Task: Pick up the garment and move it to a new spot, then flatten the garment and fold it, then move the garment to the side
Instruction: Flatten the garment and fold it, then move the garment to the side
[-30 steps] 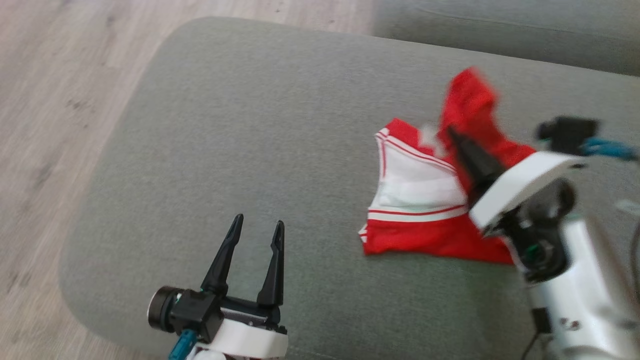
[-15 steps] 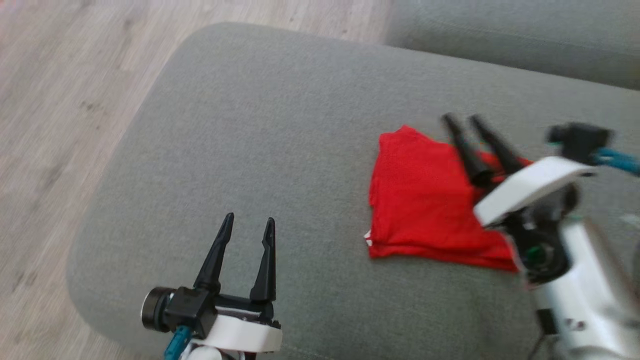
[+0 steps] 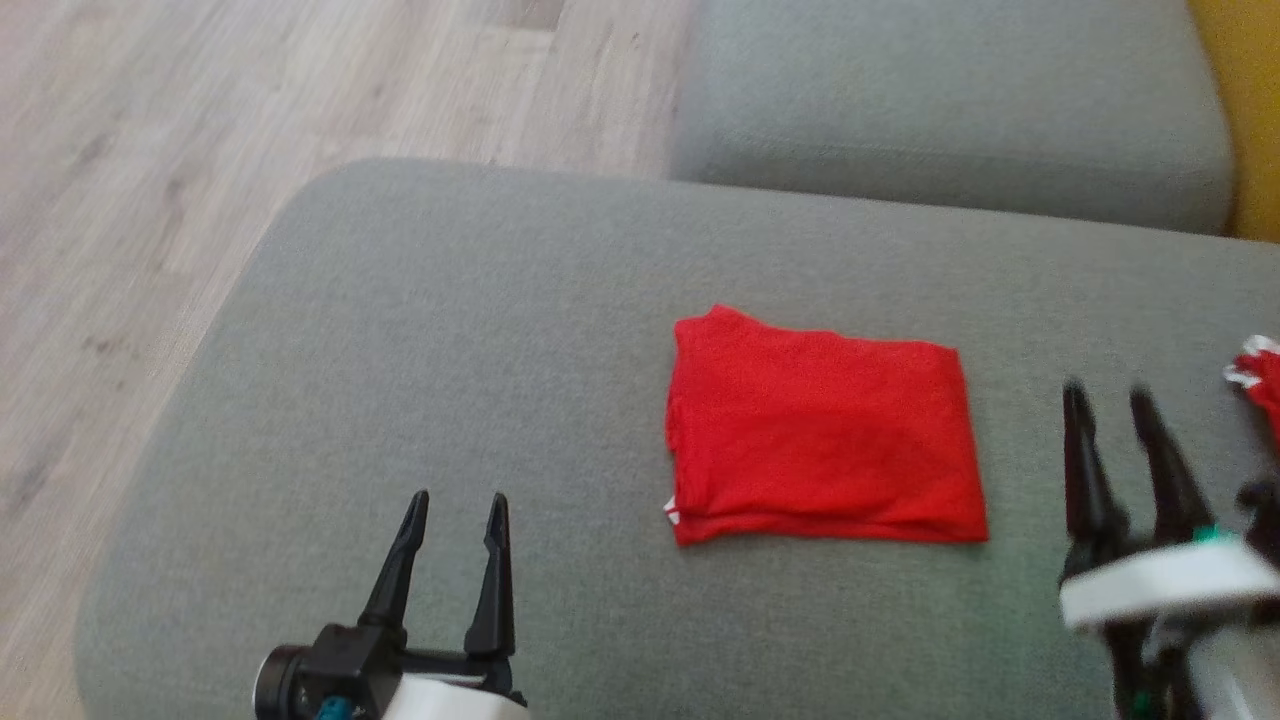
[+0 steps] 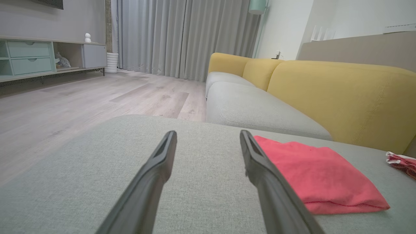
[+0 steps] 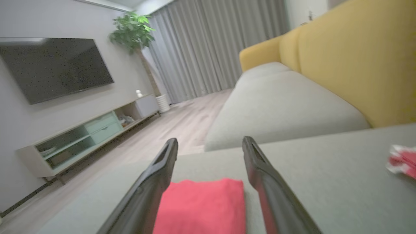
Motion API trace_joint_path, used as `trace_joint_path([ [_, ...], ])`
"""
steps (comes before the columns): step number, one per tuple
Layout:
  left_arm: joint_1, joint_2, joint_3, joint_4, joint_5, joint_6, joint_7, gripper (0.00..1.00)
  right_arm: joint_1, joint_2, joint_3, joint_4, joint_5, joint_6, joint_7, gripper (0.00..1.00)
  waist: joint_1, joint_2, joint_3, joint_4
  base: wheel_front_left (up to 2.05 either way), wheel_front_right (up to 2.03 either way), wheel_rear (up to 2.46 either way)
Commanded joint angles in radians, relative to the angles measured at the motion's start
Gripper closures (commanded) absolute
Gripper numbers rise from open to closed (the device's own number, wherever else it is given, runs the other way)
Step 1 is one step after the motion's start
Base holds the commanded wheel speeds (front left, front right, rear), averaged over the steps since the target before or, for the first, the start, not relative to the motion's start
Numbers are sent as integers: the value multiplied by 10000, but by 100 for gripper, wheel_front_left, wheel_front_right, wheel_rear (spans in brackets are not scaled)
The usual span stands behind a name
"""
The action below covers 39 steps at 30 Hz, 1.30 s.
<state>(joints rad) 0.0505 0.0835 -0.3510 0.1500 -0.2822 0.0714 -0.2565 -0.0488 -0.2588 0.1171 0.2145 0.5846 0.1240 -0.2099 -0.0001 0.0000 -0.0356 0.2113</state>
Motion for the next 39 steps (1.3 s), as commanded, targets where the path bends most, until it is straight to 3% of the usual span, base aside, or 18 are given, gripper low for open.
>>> trace_joint_path([
  [1,-274,4,407,-255,-32,6,-53,0,-136,-56,109,-128,-65,67,-191,0,1,0,-246,-233,0,0,0],
  [5,-26,23,545,-26,27,3,-53,0,777,302,261,688,-1238,67,-502,0,1,0,-586,-412,0,0,0],
  [14,448,97,993,553,461,-137,-53,0,2335,1501,-638,-330,-3765,67,-516,0,1,0,-989,-639,0,0,0],
  [23,654,20,1404,635,989,-316,-53,0,2751,1877,-864,-625,-4173,67,-518,0,1,0,-1114,-818,0,0,0],
  [39,617,-222,1568,680,1349,-521,-53,0,2657,1953,-826,-449,-4186,67,-518,0,1,0,-766,-818,0,0,0],
])
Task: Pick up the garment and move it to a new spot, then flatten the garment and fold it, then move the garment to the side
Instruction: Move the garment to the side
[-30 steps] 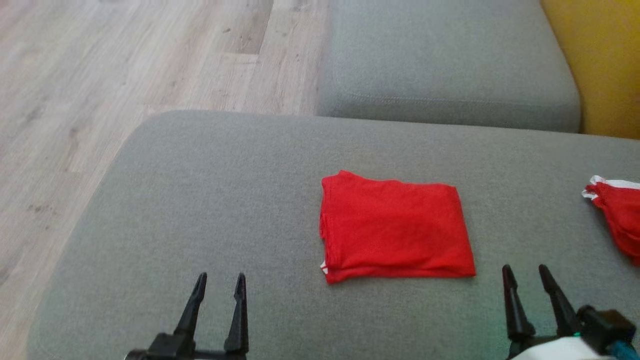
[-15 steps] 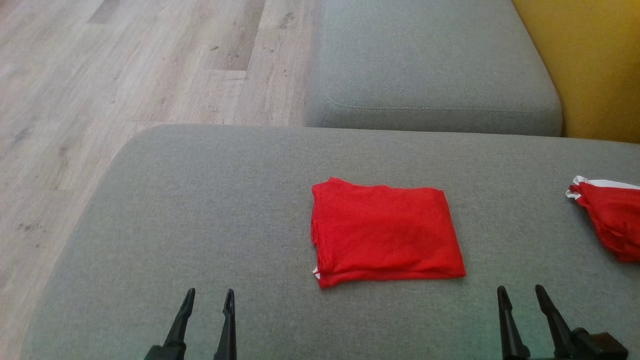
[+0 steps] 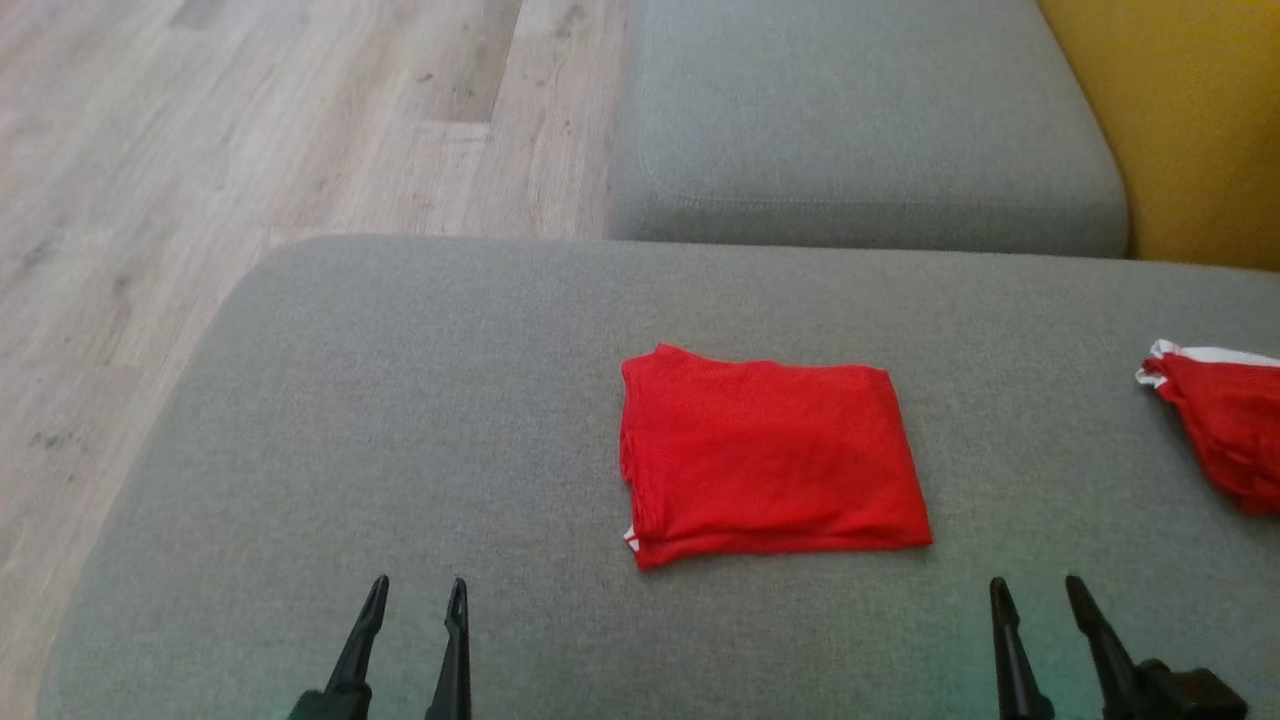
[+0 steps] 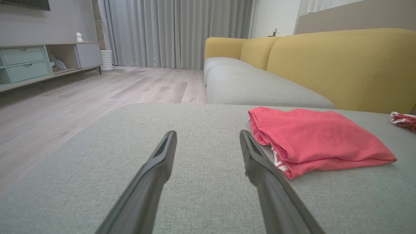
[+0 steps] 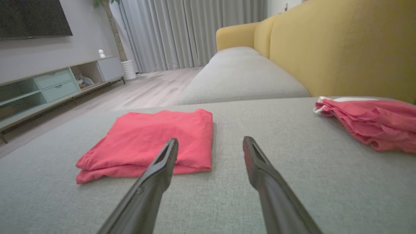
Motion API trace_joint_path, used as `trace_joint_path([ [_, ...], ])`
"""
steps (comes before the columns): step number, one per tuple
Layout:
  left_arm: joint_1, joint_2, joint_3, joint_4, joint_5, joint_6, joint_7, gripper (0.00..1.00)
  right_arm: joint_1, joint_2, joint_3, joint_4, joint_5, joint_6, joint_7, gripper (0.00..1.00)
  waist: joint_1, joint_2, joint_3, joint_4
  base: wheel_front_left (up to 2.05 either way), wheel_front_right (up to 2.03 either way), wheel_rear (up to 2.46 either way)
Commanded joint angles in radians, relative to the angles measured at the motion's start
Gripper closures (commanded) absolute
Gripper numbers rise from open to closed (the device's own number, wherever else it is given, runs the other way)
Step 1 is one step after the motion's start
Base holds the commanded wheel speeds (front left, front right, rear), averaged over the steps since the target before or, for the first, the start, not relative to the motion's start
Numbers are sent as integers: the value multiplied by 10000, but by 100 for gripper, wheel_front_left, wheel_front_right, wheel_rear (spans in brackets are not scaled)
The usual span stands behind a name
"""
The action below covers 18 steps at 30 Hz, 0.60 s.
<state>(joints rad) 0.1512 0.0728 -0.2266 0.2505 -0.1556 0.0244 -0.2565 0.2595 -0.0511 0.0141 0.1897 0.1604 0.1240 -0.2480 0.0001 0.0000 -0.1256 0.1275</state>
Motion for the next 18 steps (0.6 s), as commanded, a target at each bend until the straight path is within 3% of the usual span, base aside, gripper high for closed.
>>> trace_joint_path([
  [1,-422,-127,292,-342,116,-56,-53,0,-531,-115,250,-98,84,67,-137,0,-1,0,232,30,0,0,0],
  [7,-622,-180,60,-493,240,-33,-53,0,-1657,-164,454,787,335,67,-137,0,-1,0,834,143,0,0,0],
  [11,-876,-204,-260,-610,347,-20,-53,0,-3075,-349,725,2265,795,67,-38,0,-1,0,1336,330,0,0,0],
  [18,-1738,-221,-956,-850,252,138,-53,0,-6007,-931,993,4477,1736,67,1447,0,-1,0,2394,821,0,0,0],
])
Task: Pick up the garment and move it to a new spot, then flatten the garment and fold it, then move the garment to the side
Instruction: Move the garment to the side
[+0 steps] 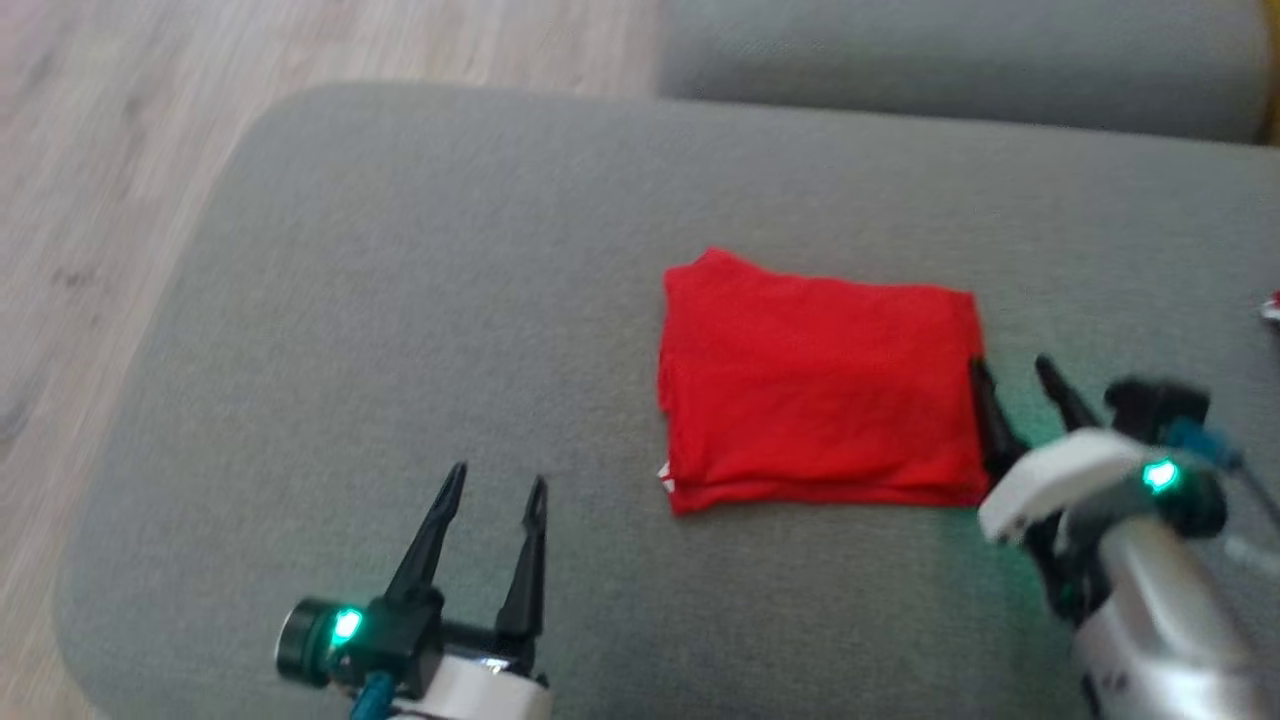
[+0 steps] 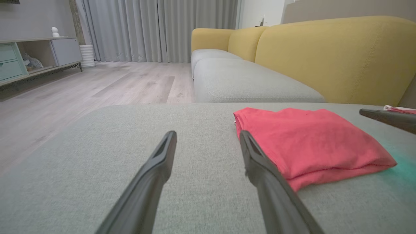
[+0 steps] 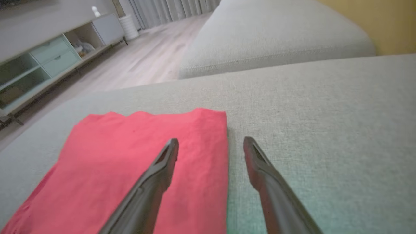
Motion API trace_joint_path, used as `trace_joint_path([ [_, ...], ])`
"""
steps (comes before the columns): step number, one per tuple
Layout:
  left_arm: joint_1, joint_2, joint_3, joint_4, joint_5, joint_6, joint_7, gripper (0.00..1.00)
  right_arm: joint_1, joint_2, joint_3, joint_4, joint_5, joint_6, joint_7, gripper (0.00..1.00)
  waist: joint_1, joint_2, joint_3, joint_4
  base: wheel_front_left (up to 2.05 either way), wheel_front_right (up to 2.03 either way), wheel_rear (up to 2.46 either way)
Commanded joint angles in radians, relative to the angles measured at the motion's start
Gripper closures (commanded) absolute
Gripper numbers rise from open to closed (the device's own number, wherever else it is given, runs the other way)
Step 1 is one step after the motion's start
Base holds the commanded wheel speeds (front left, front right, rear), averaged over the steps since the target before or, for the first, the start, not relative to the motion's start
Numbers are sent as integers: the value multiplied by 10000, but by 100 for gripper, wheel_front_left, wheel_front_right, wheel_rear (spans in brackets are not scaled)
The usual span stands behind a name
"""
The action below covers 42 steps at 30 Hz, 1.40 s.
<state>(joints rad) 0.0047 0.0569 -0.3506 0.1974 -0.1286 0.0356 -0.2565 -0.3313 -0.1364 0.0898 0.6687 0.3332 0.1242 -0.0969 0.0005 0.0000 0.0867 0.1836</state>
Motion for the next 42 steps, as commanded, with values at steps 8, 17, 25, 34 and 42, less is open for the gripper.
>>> trace_joint_path([
  [8,-591,-64,-116,-339,-449,368,-53,0,-1049,-202,367,1885,387,65,1009,84,-5,0,487,652,0,0,0],
  [17,-654,-65,-83,-484,-543,513,-53,0,-1830,-1100,599,1910,175,65,268,100,-5,0,789,96,0,0,0],
  [25,-1059,-66,-84,-638,-539,516,-53,0,-2870,-3289,396,1457,-288,65,813,100,-5,0,1553,-661,0,0,0],
  [34,-1660,-66,-152,-643,-499,495,-53,0,-3421,-5683,-183,789,-373,65,1685,100,-5,0,2388,-1099,0,0,0],
  [42,-2042,-66,-239,-463,-657,509,-53,0,-3344,-6957,-1122,256,-802,65,2355,0,-5,0,2450,-1200,0,0,0],
])
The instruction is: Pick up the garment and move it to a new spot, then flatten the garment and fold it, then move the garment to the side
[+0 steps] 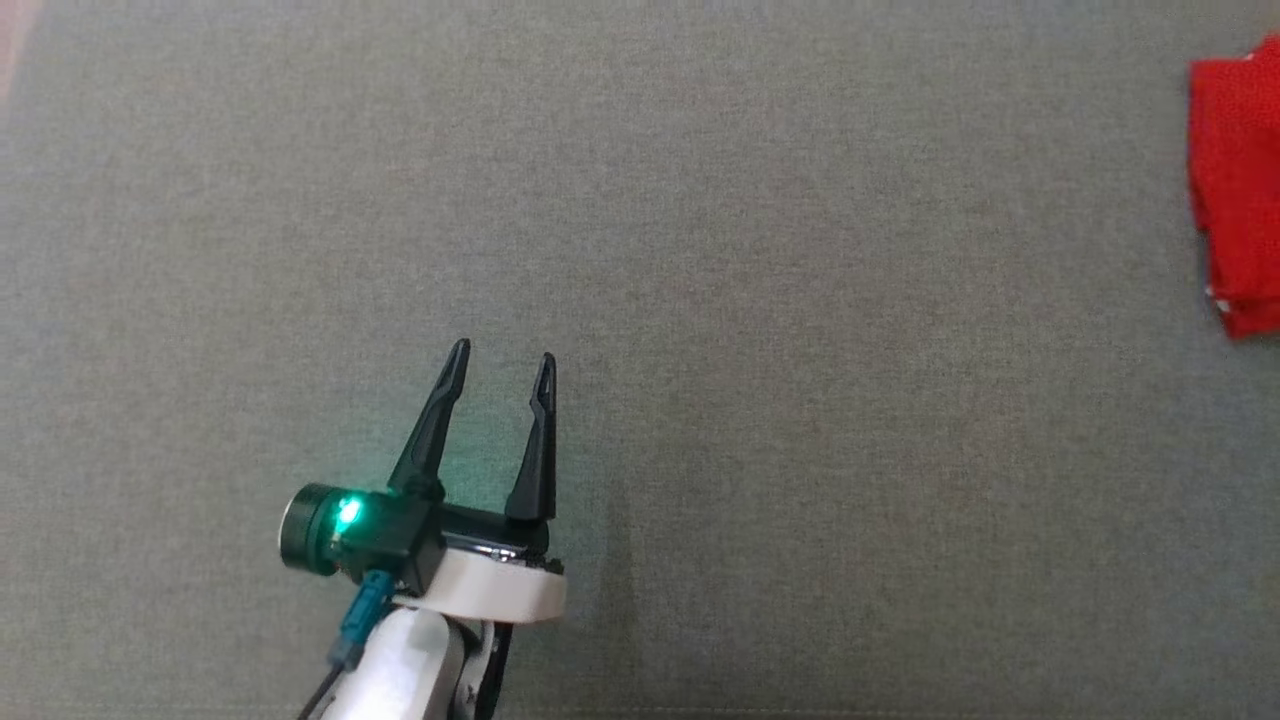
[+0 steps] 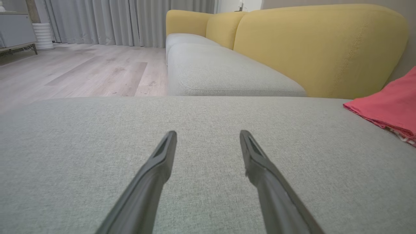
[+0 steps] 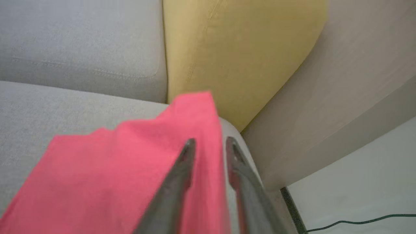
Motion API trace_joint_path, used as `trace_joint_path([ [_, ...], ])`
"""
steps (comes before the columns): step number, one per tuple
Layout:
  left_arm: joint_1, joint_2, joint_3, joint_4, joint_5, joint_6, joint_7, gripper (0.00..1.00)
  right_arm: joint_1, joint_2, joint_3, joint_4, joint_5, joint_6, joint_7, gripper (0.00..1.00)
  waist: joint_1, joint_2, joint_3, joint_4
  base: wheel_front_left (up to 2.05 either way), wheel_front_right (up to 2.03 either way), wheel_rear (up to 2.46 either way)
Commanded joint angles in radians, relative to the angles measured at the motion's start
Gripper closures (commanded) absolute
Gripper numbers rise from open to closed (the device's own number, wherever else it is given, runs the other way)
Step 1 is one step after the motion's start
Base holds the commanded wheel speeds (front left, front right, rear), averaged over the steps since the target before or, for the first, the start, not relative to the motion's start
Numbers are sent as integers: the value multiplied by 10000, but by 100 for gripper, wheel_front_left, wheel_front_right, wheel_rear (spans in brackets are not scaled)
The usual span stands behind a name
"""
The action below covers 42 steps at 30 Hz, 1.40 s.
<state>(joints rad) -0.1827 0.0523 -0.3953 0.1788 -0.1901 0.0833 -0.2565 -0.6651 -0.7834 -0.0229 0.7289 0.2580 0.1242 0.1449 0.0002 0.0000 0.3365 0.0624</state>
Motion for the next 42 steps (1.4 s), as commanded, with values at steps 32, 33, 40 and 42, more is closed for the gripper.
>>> trace_joint_path([
  [32,2456,61,1537,744,-52,-152,-53,0,8457,7310,485,-5664,-1369,65,-4064,0,-2,0,-4969,413,0,0,0],
  [33,2500,59,1556,735,23,-168,-53,0,8551,7318,499,-5721,-1415,65,-4064,0,-2,0,-4977,385,0,0,0],
  [40,2678,29,1676,736,278,-268,-53,0,8704,7329,554,-5811,-1193,65,-4065,0,-2,0,-5046,302,0,0,0],
  [42,2960,50,1351,1038,180,-310,0,100,9086,7401,343,-5450,-1226,0,-3931,100,-2,0,-5058,303,0,0,0],
])
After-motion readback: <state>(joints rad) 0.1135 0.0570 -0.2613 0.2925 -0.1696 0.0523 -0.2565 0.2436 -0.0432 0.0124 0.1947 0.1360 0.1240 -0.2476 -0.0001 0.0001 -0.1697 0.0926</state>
